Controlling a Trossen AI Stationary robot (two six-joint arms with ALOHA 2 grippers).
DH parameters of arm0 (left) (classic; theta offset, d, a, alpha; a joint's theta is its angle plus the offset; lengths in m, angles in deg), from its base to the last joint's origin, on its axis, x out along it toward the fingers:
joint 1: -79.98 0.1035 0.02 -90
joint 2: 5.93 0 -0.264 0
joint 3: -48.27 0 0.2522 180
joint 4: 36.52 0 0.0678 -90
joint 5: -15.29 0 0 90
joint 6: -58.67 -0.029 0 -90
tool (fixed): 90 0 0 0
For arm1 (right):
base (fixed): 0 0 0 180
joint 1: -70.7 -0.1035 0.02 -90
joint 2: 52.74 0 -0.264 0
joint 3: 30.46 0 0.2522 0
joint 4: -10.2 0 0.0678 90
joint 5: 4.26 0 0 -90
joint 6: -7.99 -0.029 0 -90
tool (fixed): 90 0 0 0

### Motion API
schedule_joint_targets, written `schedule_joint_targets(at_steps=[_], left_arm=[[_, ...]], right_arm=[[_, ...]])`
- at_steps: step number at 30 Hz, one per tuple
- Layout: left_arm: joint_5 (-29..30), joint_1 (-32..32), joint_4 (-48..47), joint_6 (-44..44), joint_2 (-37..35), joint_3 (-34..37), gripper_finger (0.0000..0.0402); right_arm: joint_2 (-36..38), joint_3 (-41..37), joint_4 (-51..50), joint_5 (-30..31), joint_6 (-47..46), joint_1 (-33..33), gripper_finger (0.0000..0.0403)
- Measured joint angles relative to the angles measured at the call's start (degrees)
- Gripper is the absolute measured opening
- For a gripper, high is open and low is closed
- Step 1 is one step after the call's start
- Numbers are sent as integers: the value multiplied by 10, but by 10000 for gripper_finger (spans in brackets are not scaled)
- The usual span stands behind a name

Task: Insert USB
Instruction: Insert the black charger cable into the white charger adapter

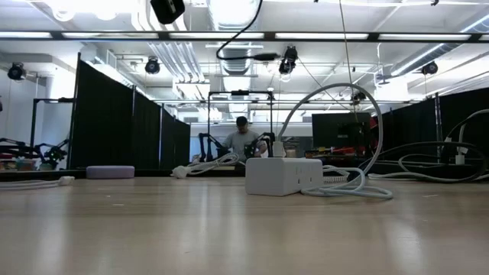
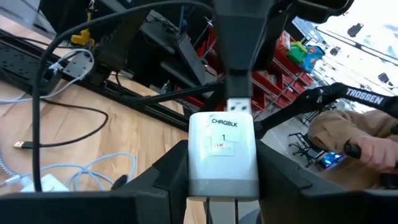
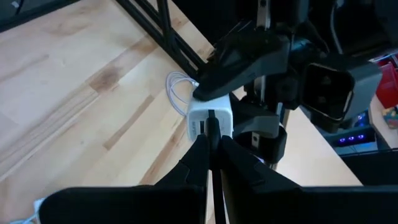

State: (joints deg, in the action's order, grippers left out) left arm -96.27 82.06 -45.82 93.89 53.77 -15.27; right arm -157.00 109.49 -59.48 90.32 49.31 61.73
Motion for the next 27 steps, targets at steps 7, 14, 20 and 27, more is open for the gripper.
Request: schedule_joint_targets(at_steps=[7, 14, 20, 27], left_arm=[[-7, 0, -4, 3, -2, 0, 125], [-10, 0, -2, -1, -4, 0, 125], [-10, 0, 1, -2, -4, 0, 125], [-18, 0, 22, -4, -4, 0, 125]], right_arm=[[-7, 0, 2, 30, 9, 5, 8], [-7, 0, 5, 29, 9, -6, 8], [-9, 0, 15, 29, 5, -8, 8], [-12, 0, 28, 25, -1, -8, 8]])
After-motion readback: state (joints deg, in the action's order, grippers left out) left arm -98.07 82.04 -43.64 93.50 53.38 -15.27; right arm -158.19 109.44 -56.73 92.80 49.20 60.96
